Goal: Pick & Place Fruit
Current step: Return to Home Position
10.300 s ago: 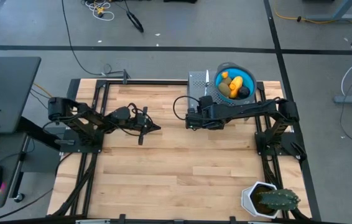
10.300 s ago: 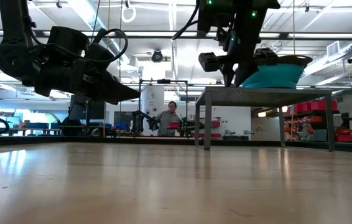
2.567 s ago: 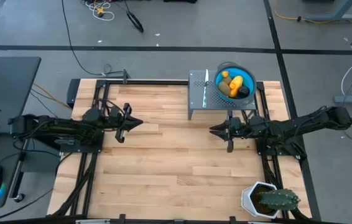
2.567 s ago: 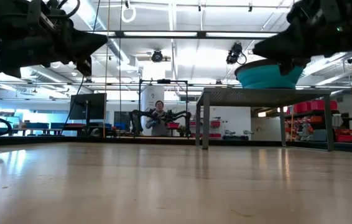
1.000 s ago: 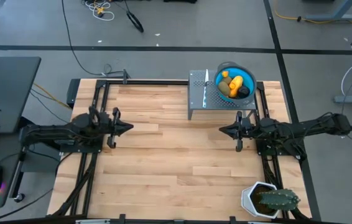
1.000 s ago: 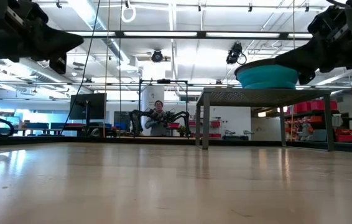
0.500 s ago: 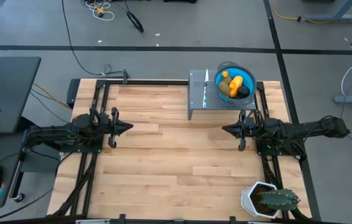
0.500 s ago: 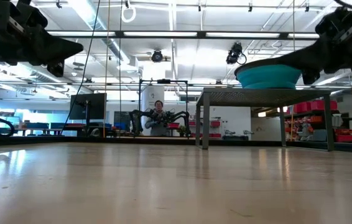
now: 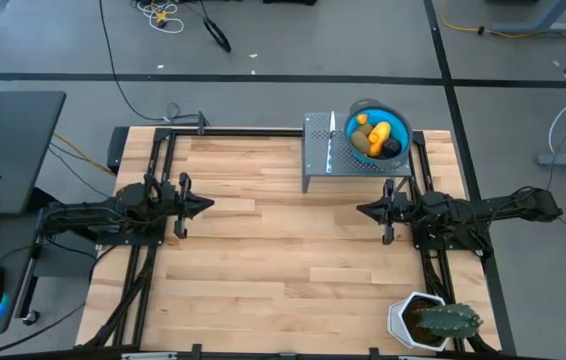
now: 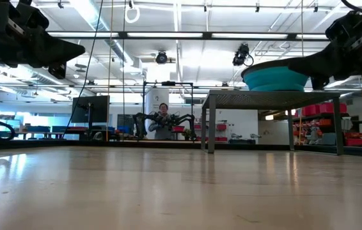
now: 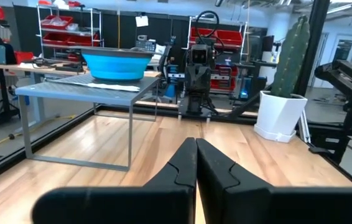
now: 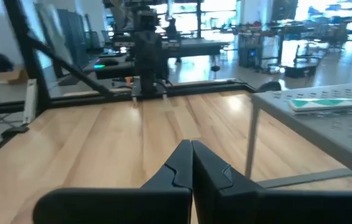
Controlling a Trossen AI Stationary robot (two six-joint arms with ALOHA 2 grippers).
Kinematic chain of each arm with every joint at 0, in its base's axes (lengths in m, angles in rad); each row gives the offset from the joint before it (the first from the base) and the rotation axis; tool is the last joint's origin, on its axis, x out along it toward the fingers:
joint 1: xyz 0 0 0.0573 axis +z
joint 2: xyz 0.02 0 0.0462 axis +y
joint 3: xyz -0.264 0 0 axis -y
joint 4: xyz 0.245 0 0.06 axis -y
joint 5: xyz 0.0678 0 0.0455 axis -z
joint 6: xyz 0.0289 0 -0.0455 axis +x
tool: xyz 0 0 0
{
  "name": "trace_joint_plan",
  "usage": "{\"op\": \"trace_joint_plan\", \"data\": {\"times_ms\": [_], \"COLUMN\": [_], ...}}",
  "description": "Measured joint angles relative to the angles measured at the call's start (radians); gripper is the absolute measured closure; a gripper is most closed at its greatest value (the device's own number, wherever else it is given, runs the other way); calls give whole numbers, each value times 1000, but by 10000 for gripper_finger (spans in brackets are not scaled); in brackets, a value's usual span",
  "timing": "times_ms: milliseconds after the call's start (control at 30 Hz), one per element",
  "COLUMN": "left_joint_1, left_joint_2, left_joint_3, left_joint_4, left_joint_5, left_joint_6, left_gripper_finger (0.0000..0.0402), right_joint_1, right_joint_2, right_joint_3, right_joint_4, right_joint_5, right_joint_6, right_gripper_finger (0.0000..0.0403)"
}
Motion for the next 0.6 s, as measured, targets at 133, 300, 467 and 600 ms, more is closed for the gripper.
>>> {"op": "trace_joint_plan", "data": {"times_ms": [133,300,467,600], "left_joint_1": [0,-1,-1,-1], "left_joint_2": [0,0,0,0], "left_joint_3": [0,0,0,0], "left_joint_4": [-3,-5,-5,-4], "left_joint_5": [42,84,52,17], "left_joint_6": [0,-3,-41,-41], "left_gripper_finger": [394,383,381,386], "right_joint_1": [0,0,0,0], "right_joint_2": [0,0,0,0], "right_joint_3": [0,0,0,0], "right_joint_4": [0,0,-1,-1], "right_joint_5": [30,29,27,27], "right_joint_6": [7,4,4,4], "right_gripper_finger": [403,403,403,403]}}
